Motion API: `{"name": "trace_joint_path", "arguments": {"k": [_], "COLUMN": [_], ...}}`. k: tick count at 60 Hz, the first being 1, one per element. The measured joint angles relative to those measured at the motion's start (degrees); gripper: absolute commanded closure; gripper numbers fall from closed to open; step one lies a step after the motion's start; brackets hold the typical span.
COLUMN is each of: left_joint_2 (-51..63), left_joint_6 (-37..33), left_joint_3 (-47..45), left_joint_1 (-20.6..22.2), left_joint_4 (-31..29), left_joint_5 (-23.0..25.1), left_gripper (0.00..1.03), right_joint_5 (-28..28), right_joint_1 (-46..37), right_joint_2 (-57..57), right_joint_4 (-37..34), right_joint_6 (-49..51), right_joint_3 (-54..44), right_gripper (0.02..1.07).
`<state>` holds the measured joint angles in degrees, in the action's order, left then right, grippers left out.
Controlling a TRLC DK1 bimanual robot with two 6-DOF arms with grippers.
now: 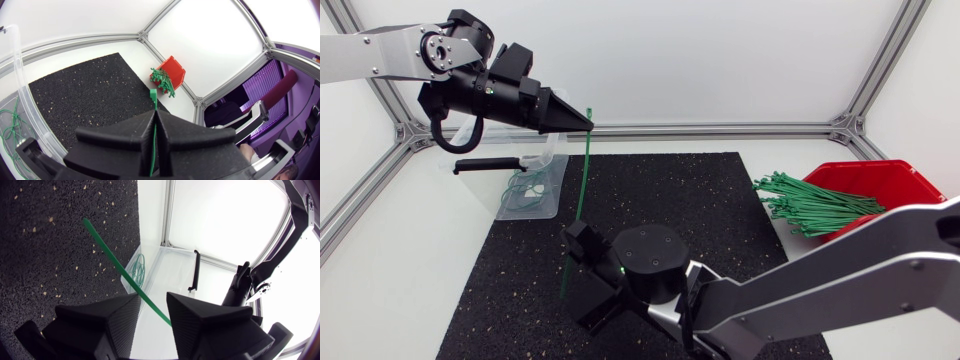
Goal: Take a green cable tie from the red box, thread the tail through the head to close it, then place it in the transparent bin on the left.
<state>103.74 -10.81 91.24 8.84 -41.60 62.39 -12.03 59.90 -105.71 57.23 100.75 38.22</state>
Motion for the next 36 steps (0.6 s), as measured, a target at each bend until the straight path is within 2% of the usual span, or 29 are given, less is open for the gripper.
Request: {"name": "trace_joint_path", "arguments": {"k": [36], "left_joint_2": [1.33], "left_joint_6": [-1.73], "left_joint_3": [0.00], "left_joint_1": [-0.48], "left_joint_4": [-0.61], "left_joint_5": [0.00], "left_gripper": [1.00], "right_joint_5": [0.15], "right_joint_1": [1.33], "right_joint_2": [2.54], "right_joint_4": [0.00], "right_joint_6": [-1.40], "right_joint_3": [0.37], "right_gripper": [0.77]}}
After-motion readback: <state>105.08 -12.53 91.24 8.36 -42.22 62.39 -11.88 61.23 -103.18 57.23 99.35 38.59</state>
